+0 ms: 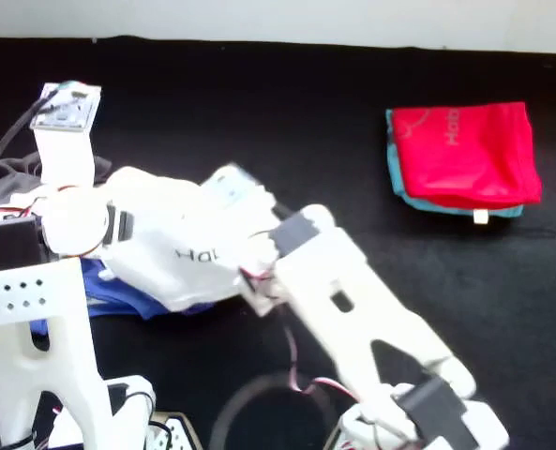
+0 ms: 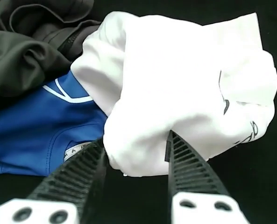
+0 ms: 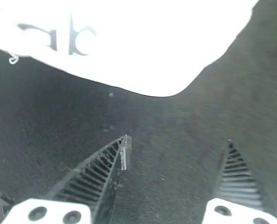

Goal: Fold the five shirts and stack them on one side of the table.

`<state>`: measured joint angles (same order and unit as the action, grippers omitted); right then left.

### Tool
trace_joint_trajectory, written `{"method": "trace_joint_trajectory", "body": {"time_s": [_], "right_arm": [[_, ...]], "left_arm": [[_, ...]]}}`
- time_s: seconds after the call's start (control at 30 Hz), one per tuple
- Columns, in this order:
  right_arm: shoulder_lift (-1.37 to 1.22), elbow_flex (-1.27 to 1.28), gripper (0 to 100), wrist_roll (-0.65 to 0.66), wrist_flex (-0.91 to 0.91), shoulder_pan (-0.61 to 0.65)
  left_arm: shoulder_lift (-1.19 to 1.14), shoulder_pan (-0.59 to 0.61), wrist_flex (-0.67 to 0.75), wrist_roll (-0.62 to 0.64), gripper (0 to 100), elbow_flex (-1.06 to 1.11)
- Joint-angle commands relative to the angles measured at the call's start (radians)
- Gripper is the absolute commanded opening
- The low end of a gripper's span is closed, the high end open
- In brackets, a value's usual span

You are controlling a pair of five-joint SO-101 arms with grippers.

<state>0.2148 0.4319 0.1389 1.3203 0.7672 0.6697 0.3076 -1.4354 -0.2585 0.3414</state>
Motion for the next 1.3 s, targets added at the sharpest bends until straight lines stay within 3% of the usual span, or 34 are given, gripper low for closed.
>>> {"method": "trace_joint_trajectory", "body": {"time_s": [0.0, 0.23, 0.4, 0.83, 1.03, 1.27], "right_arm": [[-0.081, -0.005, 31.4, -0.011, -0.084, 0.093], [-0.208, -0.005, 29.5, -0.009, -0.294, 0.139], [-0.277, -0.031, 0.0, -0.006, -0.315, 0.067], [-0.277, -0.298, 0.7, -0.003, -0.153, -0.328], [-0.277, -0.598, 0.7, -0.003, -0.015, -0.510], [-0.280, -0.978, 0.7, 0.031, 0.110, -0.780]], "left_arm": [[0.010, 0.019, 0.000, -0.025, 18, 0.035], [0.012, 0.019, 0.002, -0.025, 18, 0.102], [0.013, 0.035, 0.002, -0.025, 18, 0.099], [0.007, 0.148, 0.063, -0.026, 18, 0.194], [0.007, 0.205, 0.198, -0.026, 18, 0.349], [0.007, 0.157, 0.288, -0.026, 18, 0.475]]}}
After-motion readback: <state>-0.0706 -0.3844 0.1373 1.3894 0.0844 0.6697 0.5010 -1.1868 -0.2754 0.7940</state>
